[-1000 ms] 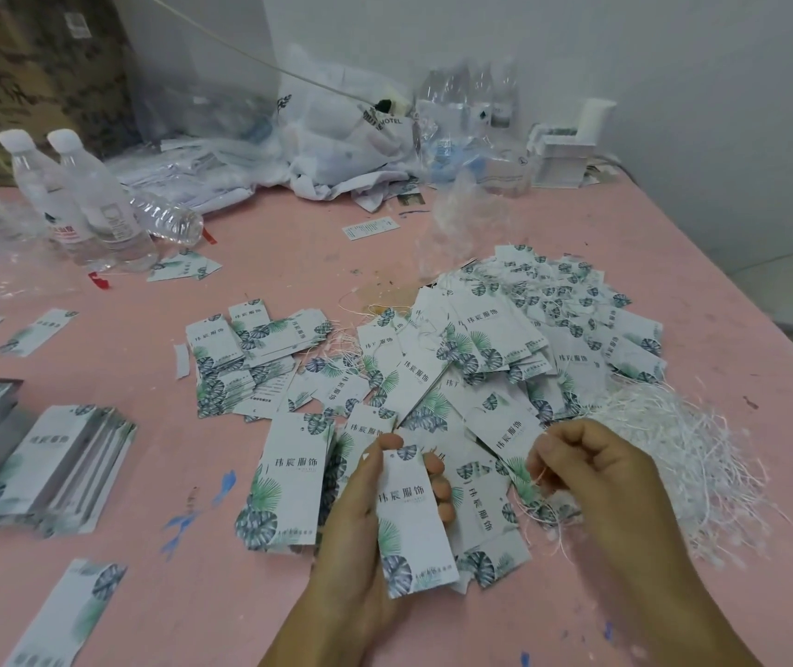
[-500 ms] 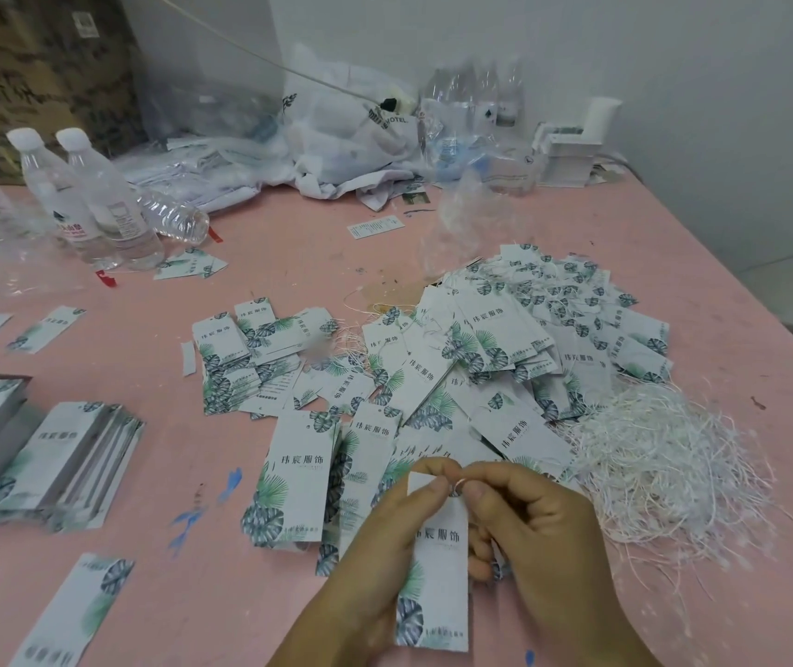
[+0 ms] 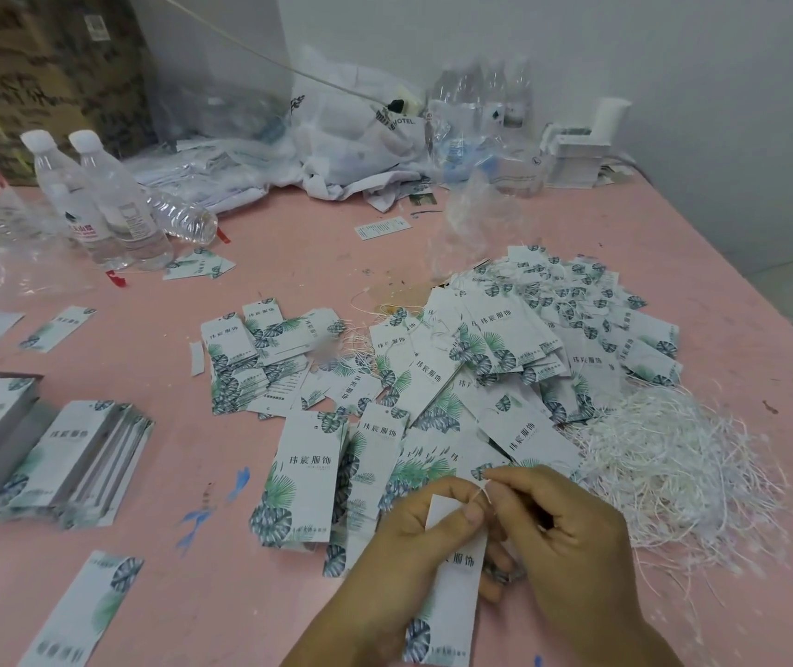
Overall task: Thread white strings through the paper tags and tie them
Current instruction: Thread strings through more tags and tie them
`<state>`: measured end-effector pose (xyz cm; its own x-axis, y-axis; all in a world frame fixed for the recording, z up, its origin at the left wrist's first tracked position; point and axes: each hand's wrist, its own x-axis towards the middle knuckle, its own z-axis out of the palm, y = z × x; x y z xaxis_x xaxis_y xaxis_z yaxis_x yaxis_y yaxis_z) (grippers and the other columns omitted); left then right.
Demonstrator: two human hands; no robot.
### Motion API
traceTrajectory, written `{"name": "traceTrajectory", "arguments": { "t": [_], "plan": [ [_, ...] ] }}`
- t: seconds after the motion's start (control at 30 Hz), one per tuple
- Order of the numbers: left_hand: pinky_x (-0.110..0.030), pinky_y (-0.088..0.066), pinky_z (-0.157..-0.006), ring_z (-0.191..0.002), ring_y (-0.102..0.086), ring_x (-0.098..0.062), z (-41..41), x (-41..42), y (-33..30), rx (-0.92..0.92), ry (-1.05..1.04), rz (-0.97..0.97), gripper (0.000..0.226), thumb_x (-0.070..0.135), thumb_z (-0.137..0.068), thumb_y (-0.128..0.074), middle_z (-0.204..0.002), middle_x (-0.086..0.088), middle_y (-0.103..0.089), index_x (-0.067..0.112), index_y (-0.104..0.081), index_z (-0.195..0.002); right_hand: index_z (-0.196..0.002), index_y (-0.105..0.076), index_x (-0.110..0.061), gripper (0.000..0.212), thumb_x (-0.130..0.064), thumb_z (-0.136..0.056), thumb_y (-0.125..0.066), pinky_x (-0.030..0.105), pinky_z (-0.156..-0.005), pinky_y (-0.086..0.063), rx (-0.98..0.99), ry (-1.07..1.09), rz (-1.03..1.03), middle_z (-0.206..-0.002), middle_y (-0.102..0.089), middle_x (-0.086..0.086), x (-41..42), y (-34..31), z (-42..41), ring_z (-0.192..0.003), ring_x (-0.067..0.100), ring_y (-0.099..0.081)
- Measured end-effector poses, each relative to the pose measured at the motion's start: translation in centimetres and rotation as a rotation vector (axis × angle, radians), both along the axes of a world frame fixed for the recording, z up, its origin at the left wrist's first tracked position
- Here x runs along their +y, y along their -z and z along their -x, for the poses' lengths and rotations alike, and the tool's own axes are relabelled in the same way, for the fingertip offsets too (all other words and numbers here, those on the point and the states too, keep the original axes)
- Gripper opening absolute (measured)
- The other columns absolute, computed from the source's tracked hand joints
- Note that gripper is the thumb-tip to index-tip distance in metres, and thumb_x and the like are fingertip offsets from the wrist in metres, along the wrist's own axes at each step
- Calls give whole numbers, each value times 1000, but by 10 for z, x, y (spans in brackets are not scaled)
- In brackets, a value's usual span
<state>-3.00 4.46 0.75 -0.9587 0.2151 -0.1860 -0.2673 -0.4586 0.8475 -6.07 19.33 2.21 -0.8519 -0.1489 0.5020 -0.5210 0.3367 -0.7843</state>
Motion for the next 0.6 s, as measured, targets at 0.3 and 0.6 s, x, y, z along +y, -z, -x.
{"name": "traceTrajectory", "arguments": {
  "t": [0.3,0.6],
  "plan": [
    [-37,-52,-63,-67,-60,-29,5,-3,8,-6,-44,-135,23,31,-88,-73,-91,-18,-64,10,-63,-88,-91,-74,-25,24,-43,-77,-66,30,-45,-29,-364,175,410,-54,-49,1,24,-4,22,-48,16,-36],
    [-39,-54,-62,-64,-62,-31,4,-4,3,-36,-113,-129,32,34,-84,-76,-91,-24,-64,6,-66,-95,-81,-70,-18,12,-30,-81,-65,28,-45,-35,-391,197,418,-54,-51,4,30,0,25,-48,16,-40]
  ]
}}
